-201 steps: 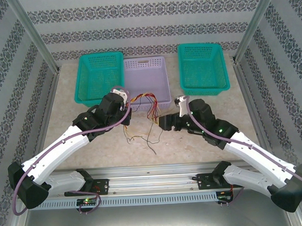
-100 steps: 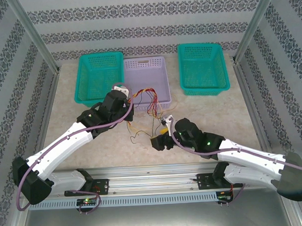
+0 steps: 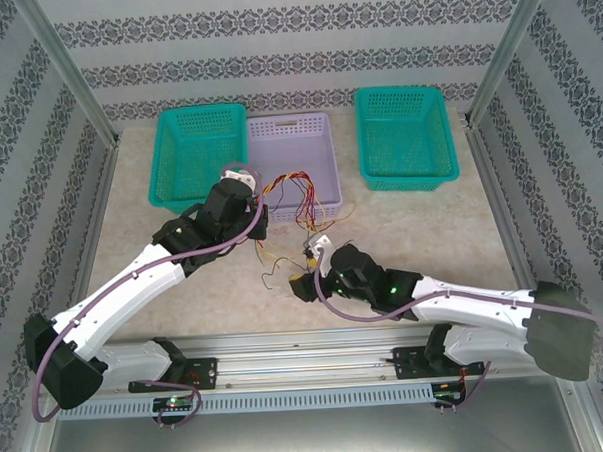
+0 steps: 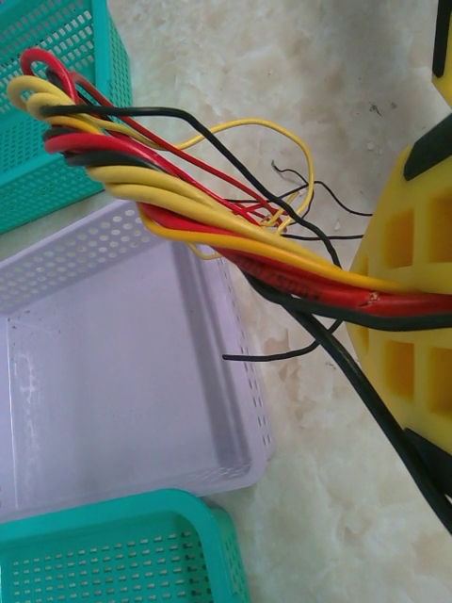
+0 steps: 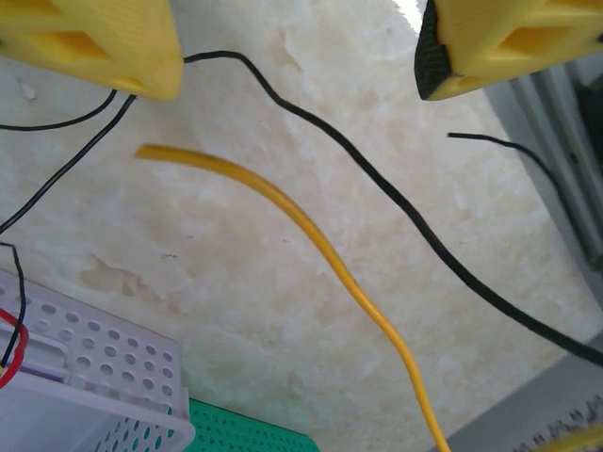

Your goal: Untangle the cables

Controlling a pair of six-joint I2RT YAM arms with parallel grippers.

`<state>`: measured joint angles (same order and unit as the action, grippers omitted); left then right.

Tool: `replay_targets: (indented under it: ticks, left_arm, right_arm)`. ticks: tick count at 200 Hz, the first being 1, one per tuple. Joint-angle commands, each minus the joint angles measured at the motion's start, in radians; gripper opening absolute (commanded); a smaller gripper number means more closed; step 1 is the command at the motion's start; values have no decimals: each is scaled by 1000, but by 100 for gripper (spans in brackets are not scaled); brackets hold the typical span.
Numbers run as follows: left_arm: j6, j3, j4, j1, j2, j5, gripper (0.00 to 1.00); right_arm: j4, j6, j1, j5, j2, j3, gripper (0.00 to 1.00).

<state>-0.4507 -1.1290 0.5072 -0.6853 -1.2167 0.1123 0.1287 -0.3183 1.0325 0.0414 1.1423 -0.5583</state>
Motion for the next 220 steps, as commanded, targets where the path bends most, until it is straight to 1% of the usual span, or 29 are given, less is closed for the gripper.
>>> replay_targets:
  ticks: [1, 21, 43, 49, 59, 61, 103, 142, 156, 172, 189, 220]
  left_arm:
    - [-22, -25, -48, 7, 15, 1, 0]
    - [-19, -17, -47, 7, 20, 4, 0]
    - [-12, -9, -42, 7, 19, 13, 0]
    - [-10, -9, -41, 7, 22, 17, 0]
    - [-3, -10, -35, 7, 26, 27, 0]
    - [-2, -10, -34, 7, 25, 30, 0]
    - [36, -24, 4, 7, 44, 69, 0]
    - [59, -7, 54, 7, 64, 109, 0]
    - [65, 3, 72, 8, 73, 120, 0]
    - [68, 14, 98, 8, 82, 136, 0]
    - [65, 36, 117, 8, 95, 149, 0]
    - [48, 94, 138, 8, 125, 158, 0]
  right_arm:
    - [49, 31, 9, 41, 32, -48, 50]
    - [40, 38, 9, 55, 61, -59, 34]
    - [33, 37, 9, 76, 45, -48, 22]
    - [24, 40, 9, 81, 32, -45, 16]
    - [-8, 47, 9, 99, 2, -46, 1]
    - [-16, 48, 9, 105, -6, -46, 0]
    - [-174, 8, -18, 272, -226, 8, 0]
    - [-408, -64, -123, 396, -420, -21, 0]
    - [-478, -77, -179, 398, -470, -51, 0]
    - [-560, -74, -239, 410, -490, -109, 0]
    - [-647, -69, -311, 414, -473, -195, 0]
    - [-746, -76, -466, 363, -432, -350, 0]
